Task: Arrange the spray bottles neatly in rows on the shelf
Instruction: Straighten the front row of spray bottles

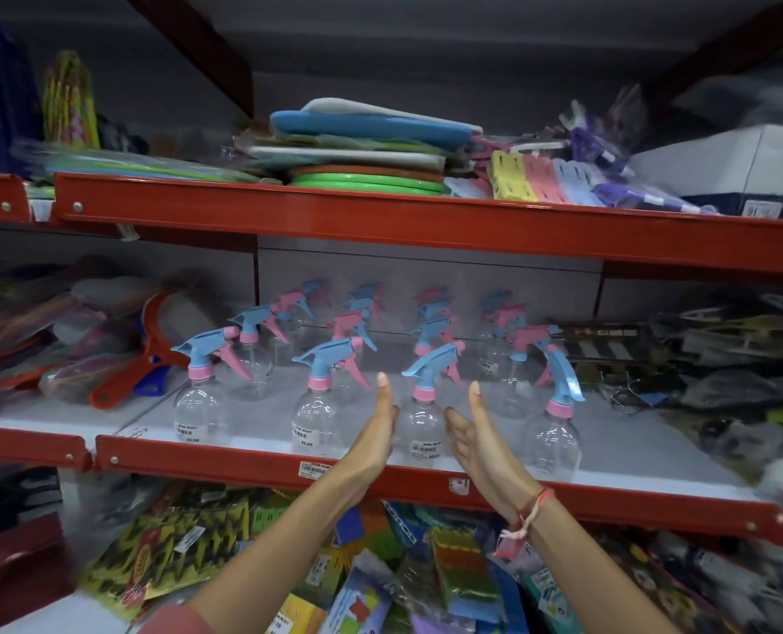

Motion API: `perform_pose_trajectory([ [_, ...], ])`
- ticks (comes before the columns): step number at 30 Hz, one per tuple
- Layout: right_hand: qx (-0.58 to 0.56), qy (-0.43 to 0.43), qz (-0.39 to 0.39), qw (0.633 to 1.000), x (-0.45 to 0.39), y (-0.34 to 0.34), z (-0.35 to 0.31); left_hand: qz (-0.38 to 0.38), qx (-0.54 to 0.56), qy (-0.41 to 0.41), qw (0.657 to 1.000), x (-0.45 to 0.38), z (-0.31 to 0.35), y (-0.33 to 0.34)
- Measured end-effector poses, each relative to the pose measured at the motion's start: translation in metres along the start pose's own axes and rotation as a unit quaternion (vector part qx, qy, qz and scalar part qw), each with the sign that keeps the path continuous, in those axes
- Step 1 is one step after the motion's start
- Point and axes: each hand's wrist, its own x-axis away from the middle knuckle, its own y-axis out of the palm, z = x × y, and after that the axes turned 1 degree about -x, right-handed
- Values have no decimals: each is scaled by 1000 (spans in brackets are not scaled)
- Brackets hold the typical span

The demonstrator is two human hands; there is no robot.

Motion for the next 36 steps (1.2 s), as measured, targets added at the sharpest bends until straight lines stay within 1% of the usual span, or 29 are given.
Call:
perform_pose_trajectory([
  [8, -11, -2, 5, 1000, 9, 2, 4, -19, 5, 23, 1000, -17, -4, -3],
  [14, -17, -4, 3, 1000, 9, -2, 5, -16, 14, 35, 999, -19, -9, -5],
  [16, -25, -14, 6, 1000, 12, -5, 7, 35, 1, 54, 998, -18, -17, -4],
  [18, -36, -44, 25, 998, 18, -14, 8, 127, 6, 101, 987, -13, -24, -1],
  [19, -45, -64, 44, 996, 21, -20, 10, 174, 21, 134, 975, -10, -27, 1],
  [20, -58, -88, 75, 992, 25, -27, 11, 213, 40, 164, 962, -6, -29, 5],
  [21, -76, -114, 121, 983, 29, -34, 12, 237, 60, 181, 953, 0, -28, 9],
  [22, -93, -140, 180, 969, 33, -42, 13, 242, 79, 187, 949, 4, -27, 14],
  [24, -111, -183, 296, 931, 39, -62, 15, 217, 101, 176, 955, 10, -21, 29],
  [25, -116, -196, 337, 914, 39, -73, 15, 196, 103, 167, 961, 12, -17, 38],
  [26, -118, -195, 362, 904, 36, -84, 15, 172, 100, 155, 968, 12, -14, 46],
  [27, -109, -185, 371, 904, 30, -96, 16, 143, 97, 138, 975, 13, -11, 56],
  [28, -89, -164, 358, 915, 24, -108, 16, 107, 93, 116, 983, 14, -7, 66],
  [29, -67, -134, 327, 933, 19, -121, 16, 66, 84, 88, 990, 17, -3, 78],
  [32, -68, -46, 209, 974, 4, -144, 14, -59, 34, 11, 998, 24, 8, 105],
  [34, -64, -8, 141, 988, 1, -150, 12, -101, 29, -14, 994, 24, 12, 121],
  [36, -55, 18, 92, 994, 1, -151, 10, -120, 35, -17, 992, 17, 11, 130],
])
